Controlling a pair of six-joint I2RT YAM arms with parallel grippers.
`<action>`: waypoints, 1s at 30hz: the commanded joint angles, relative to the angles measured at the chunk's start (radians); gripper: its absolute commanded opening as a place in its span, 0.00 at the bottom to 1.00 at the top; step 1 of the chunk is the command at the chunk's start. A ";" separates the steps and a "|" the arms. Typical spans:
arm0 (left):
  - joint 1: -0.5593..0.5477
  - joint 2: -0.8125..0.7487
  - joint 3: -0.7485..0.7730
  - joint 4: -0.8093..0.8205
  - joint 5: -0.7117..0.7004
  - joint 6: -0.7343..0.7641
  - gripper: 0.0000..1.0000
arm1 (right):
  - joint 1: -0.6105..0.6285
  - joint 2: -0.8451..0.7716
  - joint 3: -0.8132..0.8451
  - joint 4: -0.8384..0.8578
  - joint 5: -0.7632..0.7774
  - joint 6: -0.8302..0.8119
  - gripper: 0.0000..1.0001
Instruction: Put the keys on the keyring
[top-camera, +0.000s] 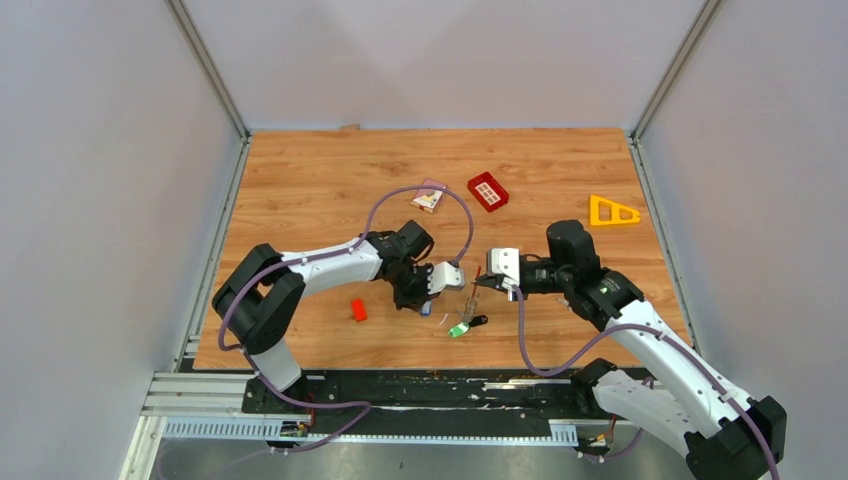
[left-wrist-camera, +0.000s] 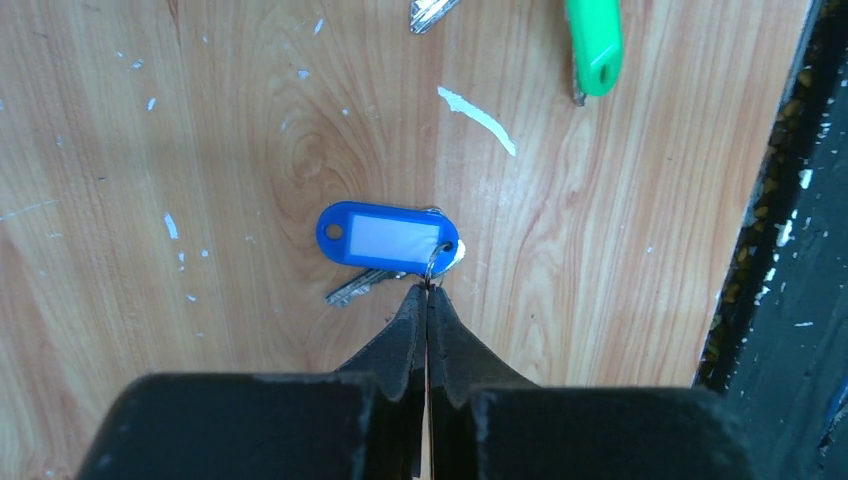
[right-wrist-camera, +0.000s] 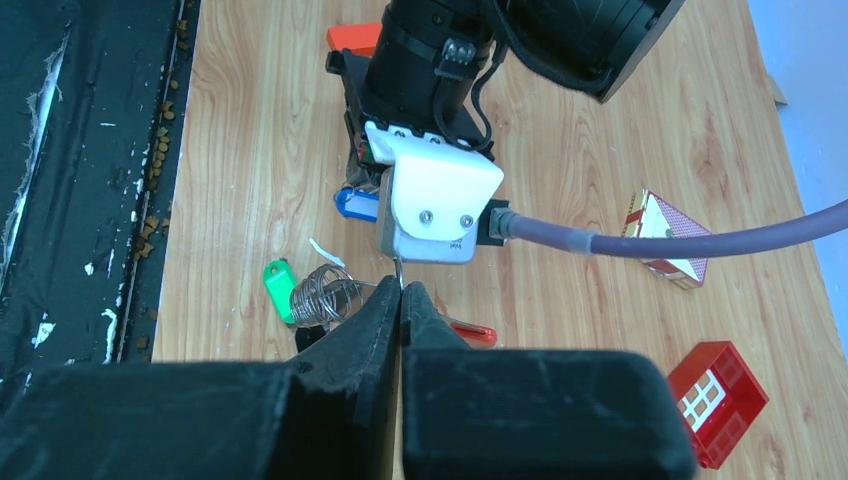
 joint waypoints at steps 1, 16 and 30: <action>-0.004 -0.102 -0.022 0.015 0.053 0.052 0.00 | 0.000 -0.005 0.012 0.013 -0.012 -0.013 0.00; -0.013 -0.073 -0.043 0.047 0.015 0.218 0.60 | -0.013 -0.123 0.009 -0.117 0.037 -0.036 0.00; -0.093 -0.007 -0.014 0.042 -0.088 0.197 0.48 | -0.014 -0.173 -0.017 -0.133 0.043 -0.035 0.00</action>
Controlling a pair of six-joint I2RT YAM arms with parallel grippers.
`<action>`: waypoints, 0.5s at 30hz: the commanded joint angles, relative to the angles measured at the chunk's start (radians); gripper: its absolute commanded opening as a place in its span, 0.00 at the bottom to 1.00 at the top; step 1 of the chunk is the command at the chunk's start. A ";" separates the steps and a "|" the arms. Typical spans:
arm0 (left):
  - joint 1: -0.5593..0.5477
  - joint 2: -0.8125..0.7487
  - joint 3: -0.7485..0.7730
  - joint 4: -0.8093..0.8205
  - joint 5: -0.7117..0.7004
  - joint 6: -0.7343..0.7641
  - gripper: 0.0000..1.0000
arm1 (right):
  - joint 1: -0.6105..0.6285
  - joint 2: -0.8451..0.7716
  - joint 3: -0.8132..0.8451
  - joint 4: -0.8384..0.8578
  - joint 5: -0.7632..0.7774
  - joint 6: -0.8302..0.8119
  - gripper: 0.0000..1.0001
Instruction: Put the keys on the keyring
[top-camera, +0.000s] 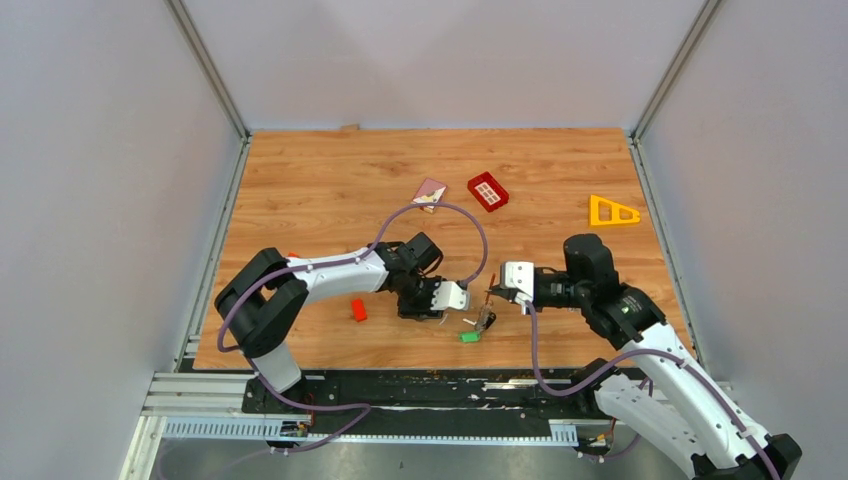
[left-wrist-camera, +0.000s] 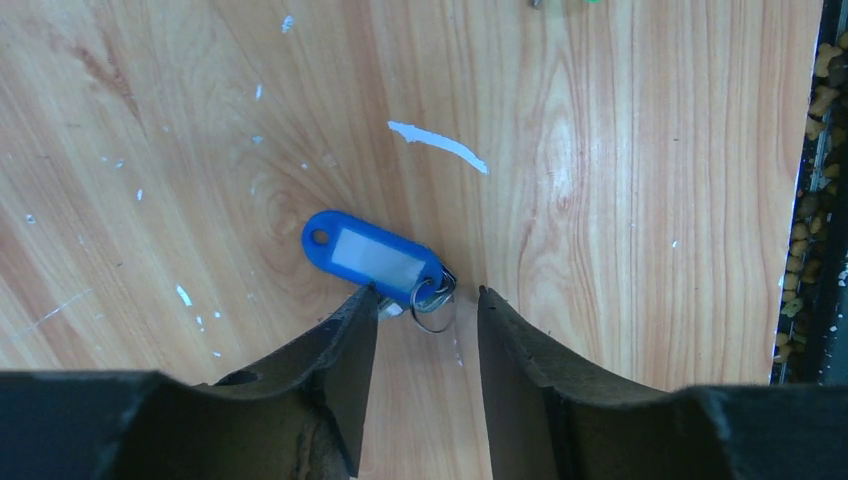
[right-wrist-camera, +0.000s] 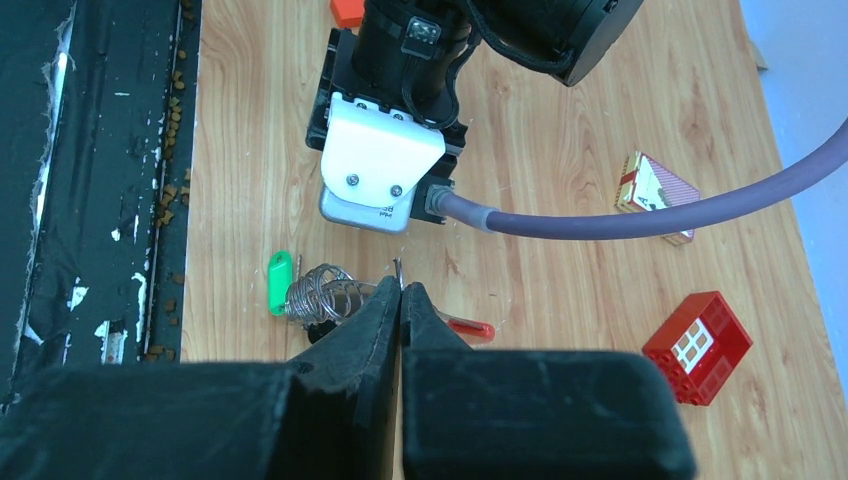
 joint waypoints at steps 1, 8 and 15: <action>-0.020 0.013 0.020 0.006 -0.032 -0.002 0.47 | -0.004 -0.015 -0.007 0.017 -0.006 -0.017 0.00; -0.024 0.003 0.012 0.011 -0.046 -0.020 0.31 | -0.004 -0.010 -0.011 0.021 -0.008 -0.017 0.00; -0.024 -0.011 0.014 -0.014 -0.053 -0.018 0.18 | -0.004 -0.004 -0.012 0.025 -0.006 -0.017 0.00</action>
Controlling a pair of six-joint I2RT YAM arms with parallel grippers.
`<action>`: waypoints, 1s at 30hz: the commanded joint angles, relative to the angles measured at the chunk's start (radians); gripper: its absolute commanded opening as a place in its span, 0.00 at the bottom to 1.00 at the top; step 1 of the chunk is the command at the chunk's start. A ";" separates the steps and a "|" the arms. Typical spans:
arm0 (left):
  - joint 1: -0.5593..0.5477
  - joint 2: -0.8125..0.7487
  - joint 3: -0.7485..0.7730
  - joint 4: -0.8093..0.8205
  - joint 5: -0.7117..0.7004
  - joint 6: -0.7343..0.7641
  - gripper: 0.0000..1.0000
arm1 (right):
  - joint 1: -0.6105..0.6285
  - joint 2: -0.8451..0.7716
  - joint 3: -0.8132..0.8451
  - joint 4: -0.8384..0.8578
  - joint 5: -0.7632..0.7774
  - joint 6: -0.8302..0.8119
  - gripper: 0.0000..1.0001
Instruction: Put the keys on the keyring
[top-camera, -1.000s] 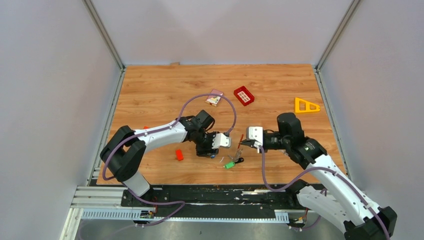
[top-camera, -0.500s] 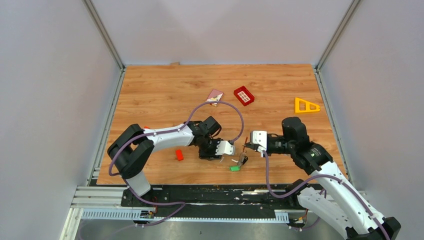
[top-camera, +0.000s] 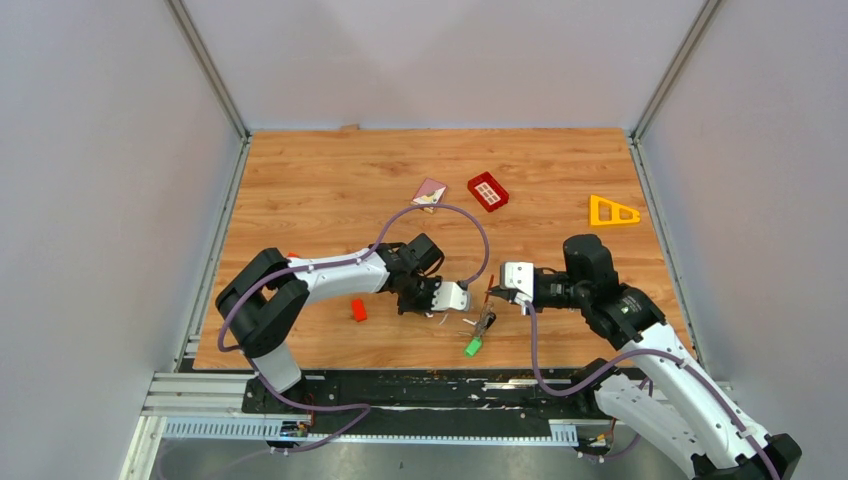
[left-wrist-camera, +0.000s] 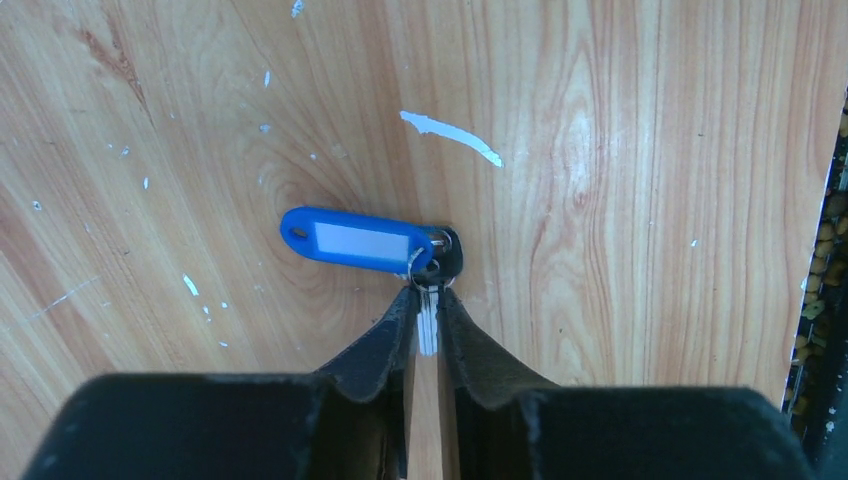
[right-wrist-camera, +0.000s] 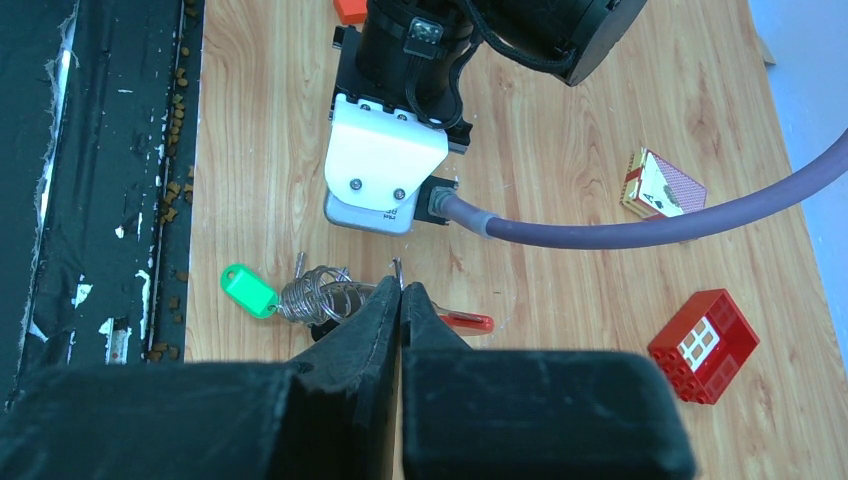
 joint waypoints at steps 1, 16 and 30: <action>-0.007 -0.019 0.014 -0.022 -0.003 -0.010 0.16 | -0.003 -0.002 -0.004 0.035 -0.009 -0.017 0.00; -0.007 -0.020 0.046 -0.035 0.040 -0.076 0.42 | -0.003 -0.001 -0.005 0.032 -0.006 -0.015 0.00; -0.018 -0.006 0.011 0.052 0.051 -0.153 0.43 | -0.036 -0.040 0.013 0.002 -0.002 -0.013 0.00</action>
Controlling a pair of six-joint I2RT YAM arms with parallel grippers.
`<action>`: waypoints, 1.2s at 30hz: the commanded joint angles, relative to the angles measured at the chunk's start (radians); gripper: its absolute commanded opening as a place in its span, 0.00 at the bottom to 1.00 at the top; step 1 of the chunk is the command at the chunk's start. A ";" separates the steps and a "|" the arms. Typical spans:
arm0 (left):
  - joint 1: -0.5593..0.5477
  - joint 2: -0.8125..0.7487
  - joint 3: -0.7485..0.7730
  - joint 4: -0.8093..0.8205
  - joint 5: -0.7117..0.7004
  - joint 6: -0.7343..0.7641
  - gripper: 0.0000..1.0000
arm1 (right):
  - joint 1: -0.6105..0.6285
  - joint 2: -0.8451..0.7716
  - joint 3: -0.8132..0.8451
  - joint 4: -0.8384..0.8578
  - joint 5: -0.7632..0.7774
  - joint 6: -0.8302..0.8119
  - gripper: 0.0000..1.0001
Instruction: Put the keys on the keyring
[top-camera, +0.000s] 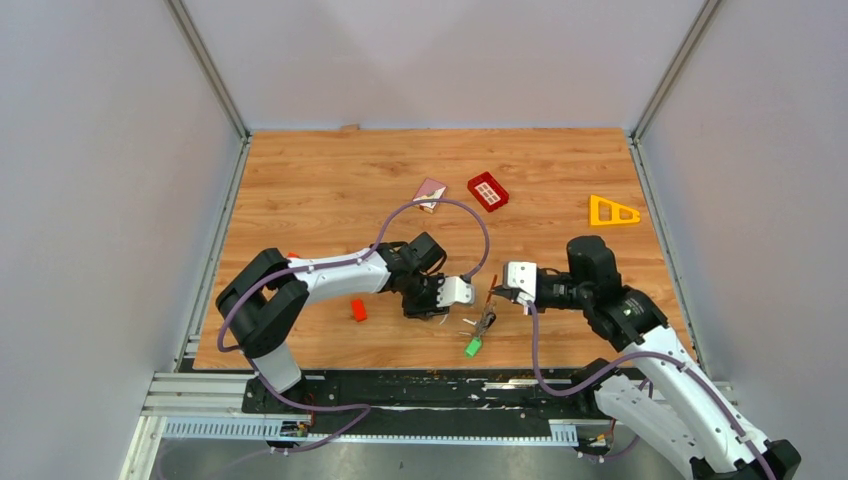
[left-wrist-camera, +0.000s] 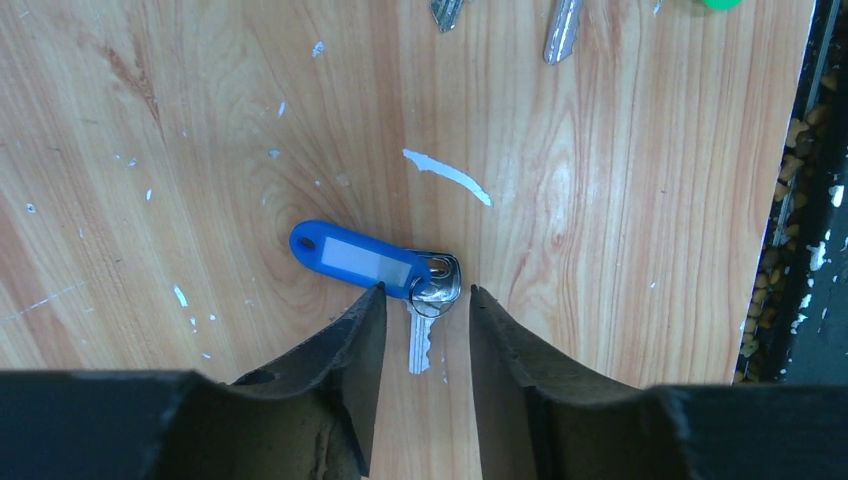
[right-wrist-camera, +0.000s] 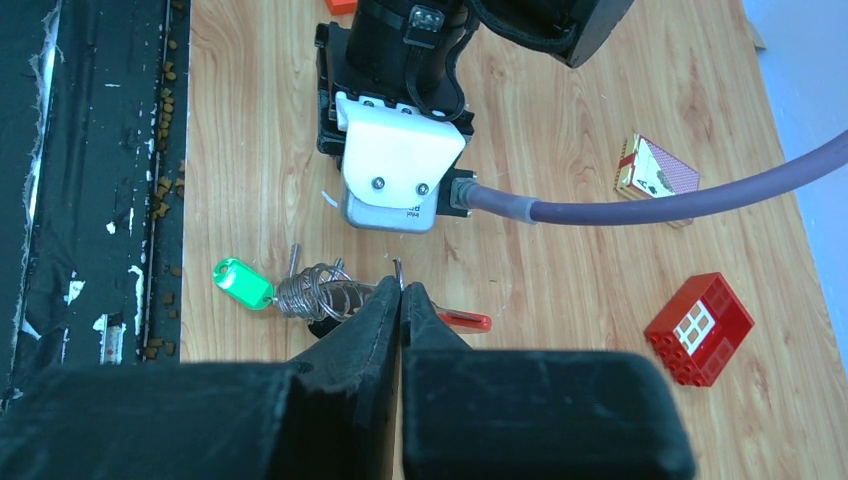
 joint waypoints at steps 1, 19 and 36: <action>-0.010 -0.004 -0.003 0.030 0.019 -0.029 0.42 | -0.014 -0.029 0.026 0.002 -0.004 -0.013 0.00; -0.072 0.019 -0.024 0.035 -0.100 -0.017 0.35 | -0.023 -0.066 0.014 -0.013 0.009 -0.012 0.00; -0.069 -0.036 -0.005 0.020 -0.109 -0.022 0.00 | -0.025 -0.063 0.005 -0.009 0.010 -0.012 0.00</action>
